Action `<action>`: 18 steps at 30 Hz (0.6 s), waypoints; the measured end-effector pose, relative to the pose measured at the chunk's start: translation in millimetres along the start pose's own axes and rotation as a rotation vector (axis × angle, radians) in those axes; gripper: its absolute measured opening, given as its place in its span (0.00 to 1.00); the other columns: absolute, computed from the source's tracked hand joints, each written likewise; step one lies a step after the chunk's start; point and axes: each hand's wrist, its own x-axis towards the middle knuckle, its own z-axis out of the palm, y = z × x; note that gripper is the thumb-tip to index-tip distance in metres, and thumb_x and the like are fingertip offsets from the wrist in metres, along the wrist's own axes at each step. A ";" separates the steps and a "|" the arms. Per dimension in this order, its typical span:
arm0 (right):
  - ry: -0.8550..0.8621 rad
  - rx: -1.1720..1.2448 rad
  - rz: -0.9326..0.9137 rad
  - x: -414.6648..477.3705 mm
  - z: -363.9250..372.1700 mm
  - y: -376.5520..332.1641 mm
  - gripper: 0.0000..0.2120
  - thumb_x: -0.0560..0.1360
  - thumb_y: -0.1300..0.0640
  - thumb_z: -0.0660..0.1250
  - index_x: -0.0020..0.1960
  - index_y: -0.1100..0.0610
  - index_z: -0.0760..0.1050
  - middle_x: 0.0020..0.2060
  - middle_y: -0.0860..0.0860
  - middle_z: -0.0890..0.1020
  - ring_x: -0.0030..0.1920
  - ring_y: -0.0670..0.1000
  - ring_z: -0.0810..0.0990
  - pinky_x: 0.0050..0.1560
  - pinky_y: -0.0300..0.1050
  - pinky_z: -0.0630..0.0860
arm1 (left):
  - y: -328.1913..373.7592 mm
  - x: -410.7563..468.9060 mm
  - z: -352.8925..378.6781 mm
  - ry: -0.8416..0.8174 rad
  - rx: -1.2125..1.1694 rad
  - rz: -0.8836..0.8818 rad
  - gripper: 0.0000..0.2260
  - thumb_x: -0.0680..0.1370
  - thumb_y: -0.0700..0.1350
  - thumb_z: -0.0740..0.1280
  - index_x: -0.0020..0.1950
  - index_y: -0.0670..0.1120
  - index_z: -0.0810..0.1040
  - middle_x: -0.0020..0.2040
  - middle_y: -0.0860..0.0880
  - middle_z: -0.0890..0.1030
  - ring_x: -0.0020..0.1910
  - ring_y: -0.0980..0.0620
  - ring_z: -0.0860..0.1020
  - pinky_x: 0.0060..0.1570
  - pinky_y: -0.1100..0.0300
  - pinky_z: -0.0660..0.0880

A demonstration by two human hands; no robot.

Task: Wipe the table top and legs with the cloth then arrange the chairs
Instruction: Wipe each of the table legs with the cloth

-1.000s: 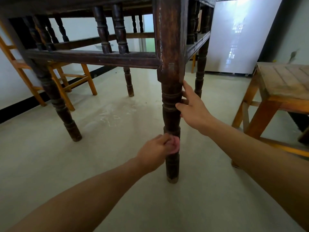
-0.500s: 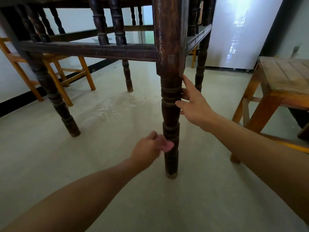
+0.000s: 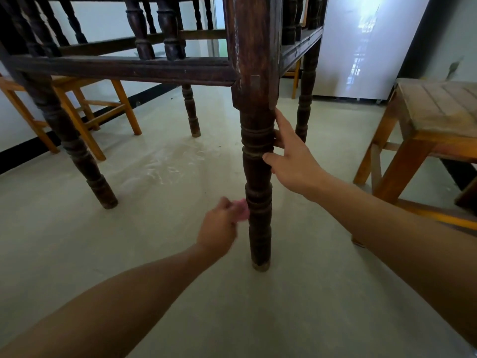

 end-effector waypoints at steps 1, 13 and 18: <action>0.009 -0.020 -0.012 -1.7 2.5 1.4 0.39 0.79 0.65 0.62 0.79 0.42 0.45 0.74 0.49 0.67 0.73 0.55 0.67 0.69 0.60 0.69 | 10.9 -7.1 6.0 -0.109 -0.058 0.080 0.05 0.79 0.44 0.65 0.53 0.47 0.79 0.46 0.53 0.74 0.40 0.53 0.75 0.40 0.69 0.69; 0.089 -1.040 -0.882 -18.8 40.3 65.8 0.17 0.76 0.59 0.63 0.64 0.54 0.77 0.75 0.58 0.65 0.77 0.61 0.58 0.75 0.60 0.56 | 0.3 -15.2 23.0 -0.087 0.009 0.004 0.06 0.79 0.43 0.64 0.53 0.49 0.79 0.45 0.50 0.75 0.40 0.52 0.76 0.40 0.60 0.70; 0.080 -1.151 -0.959 -2.7 29.5 83.7 0.15 0.78 0.58 0.62 0.64 0.55 0.76 0.73 0.57 0.70 0.76 0.61 0.59 0.75 0.62 0.53 | 12.5 -83.8 76.0 -0.334 -0.058 0.121 0.06 0.76 0.46 0.65 0.51 0.53 0.79 0.53 0.50 0.81 0.51 0.49 0.79 0.54 0.46 0.76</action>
